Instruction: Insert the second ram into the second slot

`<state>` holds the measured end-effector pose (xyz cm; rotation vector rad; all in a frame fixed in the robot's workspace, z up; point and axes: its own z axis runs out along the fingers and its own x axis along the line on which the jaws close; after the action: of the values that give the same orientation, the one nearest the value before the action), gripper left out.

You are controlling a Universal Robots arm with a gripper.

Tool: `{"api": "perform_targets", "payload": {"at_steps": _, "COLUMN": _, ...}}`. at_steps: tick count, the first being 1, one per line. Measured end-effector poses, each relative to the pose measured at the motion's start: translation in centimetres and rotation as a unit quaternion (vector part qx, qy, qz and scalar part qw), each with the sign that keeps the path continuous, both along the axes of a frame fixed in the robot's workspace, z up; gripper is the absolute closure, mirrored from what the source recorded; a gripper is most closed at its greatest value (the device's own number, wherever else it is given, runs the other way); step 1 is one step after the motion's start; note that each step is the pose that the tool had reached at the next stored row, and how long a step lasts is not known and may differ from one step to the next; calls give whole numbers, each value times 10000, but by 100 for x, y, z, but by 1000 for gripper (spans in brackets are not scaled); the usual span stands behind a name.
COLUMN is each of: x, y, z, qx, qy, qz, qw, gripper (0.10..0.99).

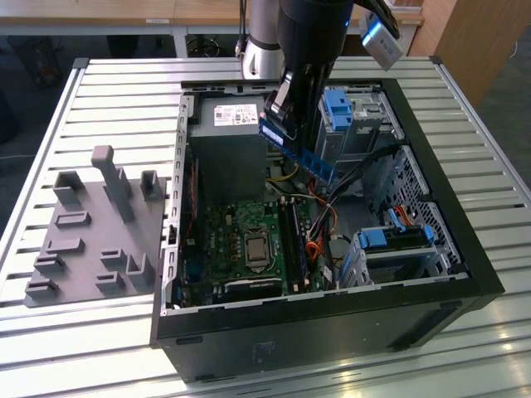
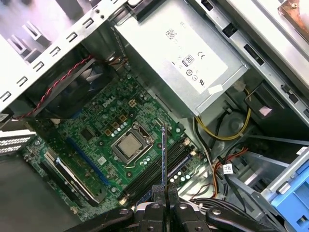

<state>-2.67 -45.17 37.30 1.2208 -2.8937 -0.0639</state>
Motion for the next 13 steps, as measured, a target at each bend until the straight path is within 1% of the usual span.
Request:
{"api": "perform_targets", "payload": {"at_steps": 7, "x": 0, "y": 0, "z": -1, "qx": 0, "qy": 0, "qz": -184, "qw": 9998, "gripper": 949}}
{"api": "perform_targets", "payload": {"at_steps": 13, "x": 0, "y": 0, "z": -3, "qx": 0, "qy": 0, "qz": -357, "qw": 9994, "gripper": 949}}
